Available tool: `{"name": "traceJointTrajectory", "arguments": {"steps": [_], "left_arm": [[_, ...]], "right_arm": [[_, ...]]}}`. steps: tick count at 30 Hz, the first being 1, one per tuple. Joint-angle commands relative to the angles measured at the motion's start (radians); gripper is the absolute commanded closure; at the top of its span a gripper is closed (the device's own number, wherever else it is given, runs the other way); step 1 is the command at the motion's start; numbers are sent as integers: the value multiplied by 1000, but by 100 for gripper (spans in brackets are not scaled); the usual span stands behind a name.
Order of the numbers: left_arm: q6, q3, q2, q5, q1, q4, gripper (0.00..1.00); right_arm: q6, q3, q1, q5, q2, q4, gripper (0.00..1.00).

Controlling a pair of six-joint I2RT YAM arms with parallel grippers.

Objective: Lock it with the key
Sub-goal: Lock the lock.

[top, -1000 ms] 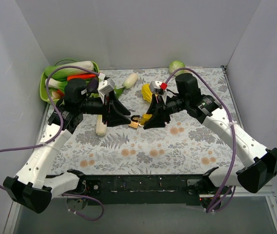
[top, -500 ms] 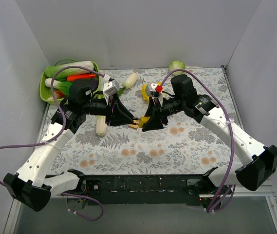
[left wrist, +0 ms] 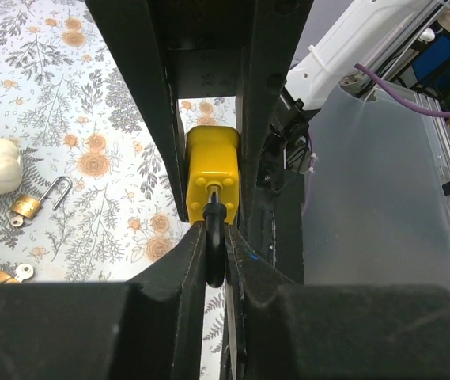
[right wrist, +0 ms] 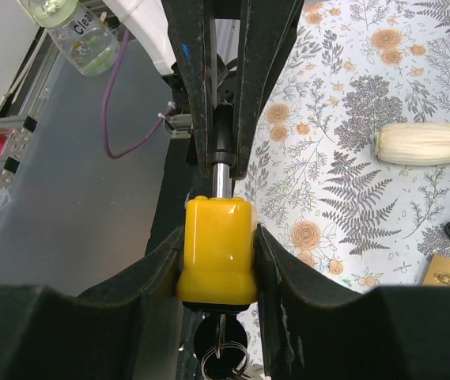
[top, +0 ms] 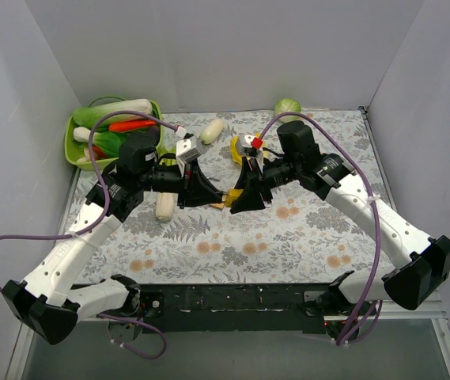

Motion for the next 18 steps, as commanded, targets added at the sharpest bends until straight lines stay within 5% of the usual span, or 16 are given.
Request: {"name": "traceJointTrajectory", "arguments": {"steps": [1, 4, 13, 18], "left_arm": [[18, 3, -8, -13, -19, -20, 92], [3, 2, -2, -12, -28, -17, 100], [-77, -32, -8, -36, -77, 64, 100], [-27, -6, -15, -82, -76, -51, 89]], "right_arm": [[19, 59, 6, -5, -7, 55, 99], [21, 57, 6, -10, -7, 63, 99], [50, 46, 35, -48, 0, 109, 99], [13, 46, 33, -33, -12, 59, 99]]}}
